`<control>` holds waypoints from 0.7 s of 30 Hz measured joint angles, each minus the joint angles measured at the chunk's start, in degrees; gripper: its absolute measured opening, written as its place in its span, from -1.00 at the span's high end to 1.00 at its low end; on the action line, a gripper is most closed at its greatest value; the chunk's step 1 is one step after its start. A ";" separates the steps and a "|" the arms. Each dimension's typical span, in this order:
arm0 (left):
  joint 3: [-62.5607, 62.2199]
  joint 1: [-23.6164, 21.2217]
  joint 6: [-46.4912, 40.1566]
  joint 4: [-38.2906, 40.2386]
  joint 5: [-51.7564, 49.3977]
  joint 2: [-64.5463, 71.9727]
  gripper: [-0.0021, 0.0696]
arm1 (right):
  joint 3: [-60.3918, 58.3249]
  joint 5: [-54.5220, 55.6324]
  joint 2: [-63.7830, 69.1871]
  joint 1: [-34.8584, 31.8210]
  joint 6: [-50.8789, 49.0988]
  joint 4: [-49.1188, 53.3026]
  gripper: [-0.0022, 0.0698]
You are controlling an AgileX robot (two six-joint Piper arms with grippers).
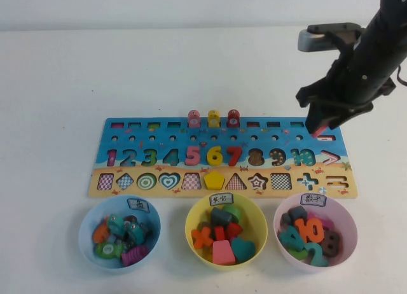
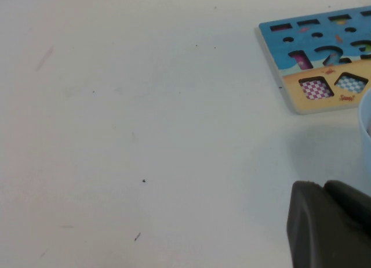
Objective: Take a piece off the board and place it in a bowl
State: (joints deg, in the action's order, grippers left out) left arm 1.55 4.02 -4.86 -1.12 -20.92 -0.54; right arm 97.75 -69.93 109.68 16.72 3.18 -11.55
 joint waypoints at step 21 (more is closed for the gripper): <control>0.00 0.00 0.00 -0.02 0.00 0.00 0.96 | -0.66 -0.46 3.71 29.17 8.88 5.59 0.17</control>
State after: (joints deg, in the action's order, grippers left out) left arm 1.55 4.02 -4.86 -1.14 -20.92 -0.54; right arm 97.09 -70.39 113.38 45.89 12.05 -5.96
